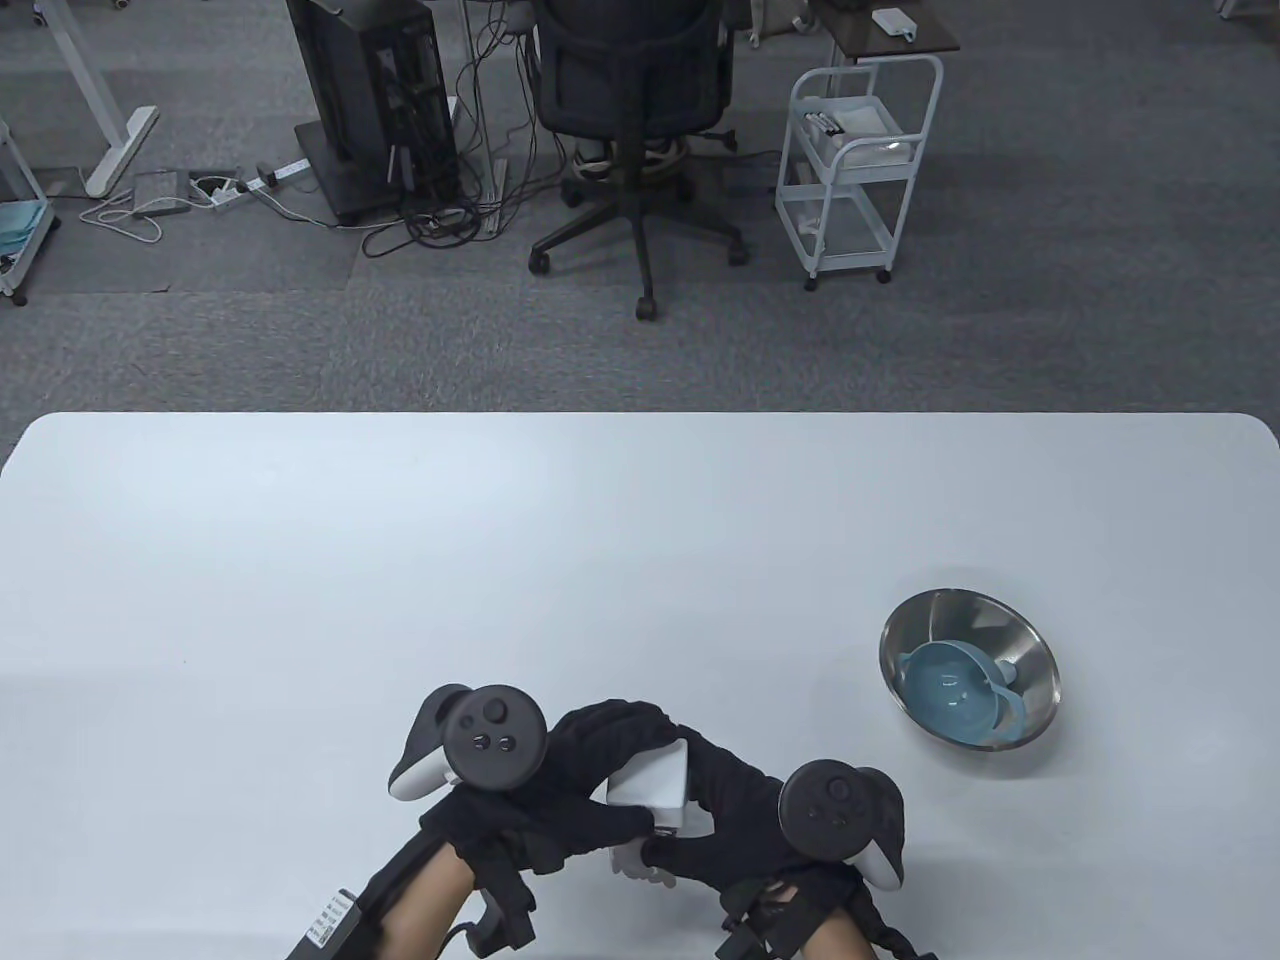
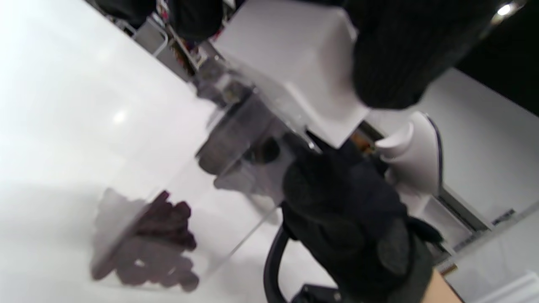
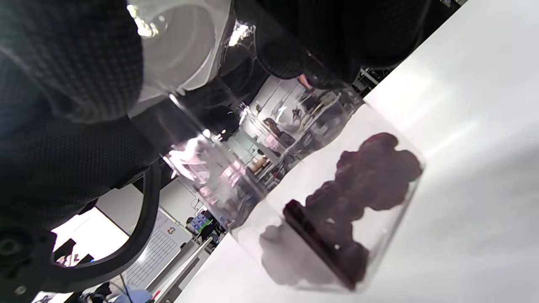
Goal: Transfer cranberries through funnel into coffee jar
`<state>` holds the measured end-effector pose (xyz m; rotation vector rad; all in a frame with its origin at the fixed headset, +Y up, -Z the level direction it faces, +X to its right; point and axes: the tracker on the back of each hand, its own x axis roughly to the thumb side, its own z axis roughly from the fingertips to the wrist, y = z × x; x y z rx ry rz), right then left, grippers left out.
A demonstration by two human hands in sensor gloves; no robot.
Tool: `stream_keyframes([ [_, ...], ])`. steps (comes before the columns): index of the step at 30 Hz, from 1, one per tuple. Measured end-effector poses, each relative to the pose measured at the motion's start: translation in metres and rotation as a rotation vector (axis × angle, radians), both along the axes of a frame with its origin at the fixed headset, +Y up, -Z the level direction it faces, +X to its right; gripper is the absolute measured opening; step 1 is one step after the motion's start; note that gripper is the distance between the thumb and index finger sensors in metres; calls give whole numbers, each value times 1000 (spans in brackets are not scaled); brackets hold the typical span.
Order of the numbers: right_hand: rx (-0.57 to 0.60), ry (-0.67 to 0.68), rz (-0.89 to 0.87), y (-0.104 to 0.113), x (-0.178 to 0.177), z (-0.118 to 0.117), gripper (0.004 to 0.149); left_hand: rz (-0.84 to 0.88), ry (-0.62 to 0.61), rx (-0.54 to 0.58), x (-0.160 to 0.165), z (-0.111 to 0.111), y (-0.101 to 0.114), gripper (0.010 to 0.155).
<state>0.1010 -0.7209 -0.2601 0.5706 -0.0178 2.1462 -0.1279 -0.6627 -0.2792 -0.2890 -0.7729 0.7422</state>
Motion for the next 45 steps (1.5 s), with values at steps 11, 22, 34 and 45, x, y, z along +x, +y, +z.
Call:
stream_keyframes([
  [11,75,-200,79,3,6,3,97,-138,419,272,16,31,17,87],
  [22,94,-257,135,4,1,6,97,-381,533,349,54,35,5,88],
  [34,64,-89,16,3,1,3,98,-140,90,83,20,5,9,78],
  [45,44,-20,-11,1,-1,2,99,-119,54,33,12,2,9,76],
])
